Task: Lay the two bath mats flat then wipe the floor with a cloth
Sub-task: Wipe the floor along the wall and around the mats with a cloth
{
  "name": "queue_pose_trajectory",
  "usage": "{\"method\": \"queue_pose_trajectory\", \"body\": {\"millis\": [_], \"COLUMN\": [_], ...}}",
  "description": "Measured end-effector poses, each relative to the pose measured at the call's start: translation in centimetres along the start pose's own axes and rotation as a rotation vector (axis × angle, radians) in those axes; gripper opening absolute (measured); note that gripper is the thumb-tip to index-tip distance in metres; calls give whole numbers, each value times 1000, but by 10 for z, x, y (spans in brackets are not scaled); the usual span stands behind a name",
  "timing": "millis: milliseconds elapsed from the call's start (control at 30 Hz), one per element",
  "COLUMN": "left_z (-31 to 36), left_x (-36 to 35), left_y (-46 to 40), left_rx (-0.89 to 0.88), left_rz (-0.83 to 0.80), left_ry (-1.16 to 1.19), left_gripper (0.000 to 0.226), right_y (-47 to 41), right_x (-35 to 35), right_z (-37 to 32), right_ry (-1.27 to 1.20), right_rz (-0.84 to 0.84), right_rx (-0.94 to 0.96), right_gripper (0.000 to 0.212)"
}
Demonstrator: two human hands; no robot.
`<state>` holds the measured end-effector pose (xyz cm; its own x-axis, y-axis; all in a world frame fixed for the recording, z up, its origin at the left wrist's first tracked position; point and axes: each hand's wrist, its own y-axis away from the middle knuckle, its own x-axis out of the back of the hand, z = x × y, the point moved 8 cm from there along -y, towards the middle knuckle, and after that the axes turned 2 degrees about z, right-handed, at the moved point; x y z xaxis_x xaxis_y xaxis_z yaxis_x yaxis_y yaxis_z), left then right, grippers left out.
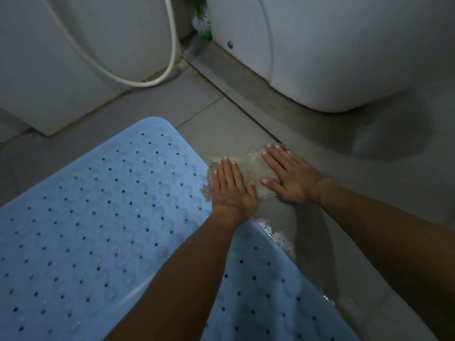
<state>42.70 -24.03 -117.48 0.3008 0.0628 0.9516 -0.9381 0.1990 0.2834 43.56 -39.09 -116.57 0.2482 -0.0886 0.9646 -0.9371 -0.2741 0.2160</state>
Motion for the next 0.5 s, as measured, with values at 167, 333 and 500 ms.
{"method": "queue_pose_trajectory", "body": {"millis": [167,333,500], "left_z": [0,1,2], "left_x": [-2,-4,-3], "left_y": [-3,-3,-2], "left_rx": [-14,2,10], "left_rz": [-76,-64,-37], "left_ry": [-34,-61,-59], "left_gripper": [71,71,71], "right_y": [-1,-2,2], "right_x": [-3,-6,-4], "right_z": [1,3,0], "right_ry": [-1,-7,1], "right_rz": [-9,-7,25], "right_rx": [6,12,22], "right_gripper": [77,78,78]}}
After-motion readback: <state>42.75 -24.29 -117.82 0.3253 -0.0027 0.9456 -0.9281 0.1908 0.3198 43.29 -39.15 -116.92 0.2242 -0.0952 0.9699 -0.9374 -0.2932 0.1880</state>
